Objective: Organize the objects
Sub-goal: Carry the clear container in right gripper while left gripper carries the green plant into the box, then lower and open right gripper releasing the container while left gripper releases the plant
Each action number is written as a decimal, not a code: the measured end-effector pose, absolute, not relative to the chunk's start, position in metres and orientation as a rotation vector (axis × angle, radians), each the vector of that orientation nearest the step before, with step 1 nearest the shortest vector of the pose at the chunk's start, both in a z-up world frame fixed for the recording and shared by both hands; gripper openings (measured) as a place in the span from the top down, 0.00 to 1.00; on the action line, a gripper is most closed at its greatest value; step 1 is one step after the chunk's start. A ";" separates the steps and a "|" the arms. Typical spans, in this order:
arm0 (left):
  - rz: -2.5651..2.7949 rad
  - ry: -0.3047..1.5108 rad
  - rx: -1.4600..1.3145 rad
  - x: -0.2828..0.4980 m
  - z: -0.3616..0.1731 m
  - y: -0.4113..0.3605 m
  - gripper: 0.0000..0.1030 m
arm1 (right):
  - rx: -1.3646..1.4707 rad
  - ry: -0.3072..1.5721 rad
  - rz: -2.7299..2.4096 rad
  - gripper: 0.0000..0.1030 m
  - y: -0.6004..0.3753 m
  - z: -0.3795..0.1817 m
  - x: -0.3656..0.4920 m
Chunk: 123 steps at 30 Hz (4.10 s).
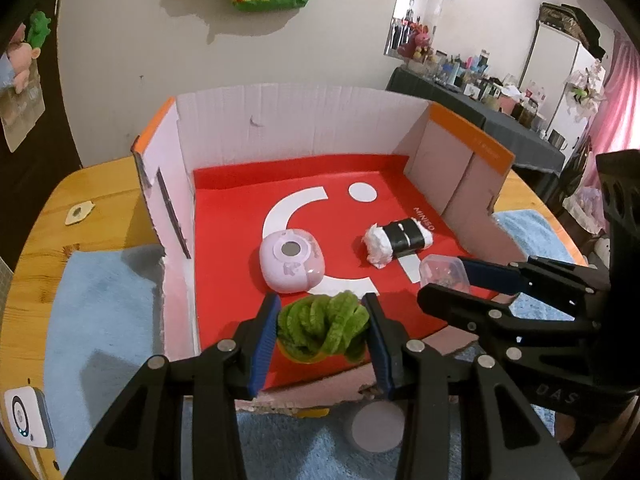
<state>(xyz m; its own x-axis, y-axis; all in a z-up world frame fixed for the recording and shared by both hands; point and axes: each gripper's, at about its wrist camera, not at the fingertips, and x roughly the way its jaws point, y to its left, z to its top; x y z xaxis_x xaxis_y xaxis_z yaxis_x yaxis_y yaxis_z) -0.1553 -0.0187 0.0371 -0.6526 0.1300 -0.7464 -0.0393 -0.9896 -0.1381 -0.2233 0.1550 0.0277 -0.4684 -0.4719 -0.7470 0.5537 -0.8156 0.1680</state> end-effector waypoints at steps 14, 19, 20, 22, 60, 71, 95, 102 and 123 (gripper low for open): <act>2.727 -0.183 -1.358 -0.174 0.017 -0.022 0.58 | 1.192 0.149 -2.240 0.61 0.156 0.012 -0.240; 2.727 -0.174 -1.370 -0.179 0.015 -0.022 0.58 | 1.205 0.160 -2.236 0.61 0.157 0.008 -0.244; 2.726 -0.174 -1.371 -0.179 0.015 -0.022 0.58 | 1.208 0.160 -2.234 0.61 0.157 0.007 -0.245; 2.724 -0.178 -1.374 -0.181 0.014 -0.022 0.58 | 1.211 0.163 -2.235 0.61 0.156 0.006 -0.247; 2.734 -0.227 -1.393 -0.205 0.009 -0.032 0.58 | 1.222 0.150 -2.282 0.61 0.156 0.000 -0.269; 2.735 -0.228 -1.394 -0.206 0.009 -0.032 0.57 | 1.228 0.145 -2.273 0.60 0.159 0.000 -0.267; 2.747 -0.205 -1.379 -0.198 0.011 -0.025 0.48 | 1.211 0.134 -2.283 0.44 0.162 0.007 -0.260; 2.762 -0.200 -1.366 -0.192 0.016 -0.025 0.47 | 1.195 0.134 -2.294 0.44 0.164 0.010 -0.257; 2.832 -0.213 -1.306 -0.168 0.033 -0.035 0.31 | 1.139 0.131 -2.299 0.36 0.162 0.023 -0.241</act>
